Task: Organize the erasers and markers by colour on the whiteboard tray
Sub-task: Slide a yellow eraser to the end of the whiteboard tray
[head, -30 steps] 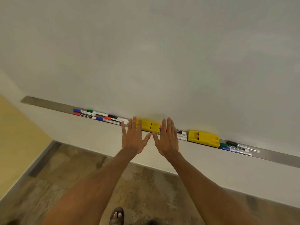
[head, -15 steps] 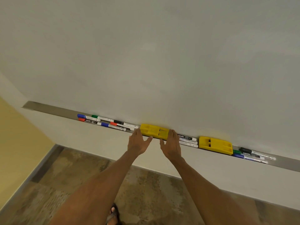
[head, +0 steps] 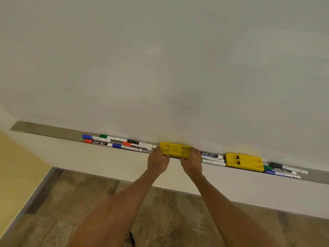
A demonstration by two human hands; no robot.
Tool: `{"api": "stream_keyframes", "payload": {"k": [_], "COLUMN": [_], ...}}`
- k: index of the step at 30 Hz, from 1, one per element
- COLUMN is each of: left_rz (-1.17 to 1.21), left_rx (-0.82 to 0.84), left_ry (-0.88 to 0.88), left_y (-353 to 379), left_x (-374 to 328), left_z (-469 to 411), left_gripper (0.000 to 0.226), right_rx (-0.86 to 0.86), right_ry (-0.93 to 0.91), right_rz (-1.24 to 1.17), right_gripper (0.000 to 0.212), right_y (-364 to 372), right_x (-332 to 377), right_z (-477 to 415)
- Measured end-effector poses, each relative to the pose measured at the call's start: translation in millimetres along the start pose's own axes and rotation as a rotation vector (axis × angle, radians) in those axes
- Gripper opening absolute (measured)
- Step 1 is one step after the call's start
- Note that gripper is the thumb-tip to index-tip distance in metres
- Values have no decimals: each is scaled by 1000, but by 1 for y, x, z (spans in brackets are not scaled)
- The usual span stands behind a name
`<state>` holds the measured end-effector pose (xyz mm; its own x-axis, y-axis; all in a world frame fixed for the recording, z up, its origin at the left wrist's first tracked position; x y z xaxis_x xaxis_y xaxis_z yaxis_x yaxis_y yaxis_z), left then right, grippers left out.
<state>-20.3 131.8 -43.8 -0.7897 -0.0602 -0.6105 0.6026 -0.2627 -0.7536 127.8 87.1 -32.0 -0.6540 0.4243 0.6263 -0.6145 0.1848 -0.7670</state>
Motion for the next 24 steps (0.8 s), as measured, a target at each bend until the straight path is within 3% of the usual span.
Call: {"api": "stream_keyframes", "payload": {"k": [6,16,24], "left_rz": [47,153,146], "left_rx": [-22,-157,-288], "left_ry": [19,46,28], "left_y": [-2,-21,-72], "left_x": [1,9,36], "left_z": [-5,-7,-6], "left_gripper": [33,31,29], "right_rx": [-29,-139,-194], "right_ry": [28,34,-40], "right_rz": [-59,-155,-238], "right_gripper": [49,81,75], "right_y": [2,3,29], "right_x": [1,9,51], "right_z": [-2,3,13]}}
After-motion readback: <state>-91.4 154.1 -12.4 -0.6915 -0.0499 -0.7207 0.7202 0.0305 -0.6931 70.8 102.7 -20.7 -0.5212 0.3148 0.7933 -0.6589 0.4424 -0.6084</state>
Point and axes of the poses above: each hand's wrist, its own z-axis away from the middle knuckle, its own y-axis out of the palm, x = y × z, the point moved 5 cm from there along -z, towards the middle knuckle
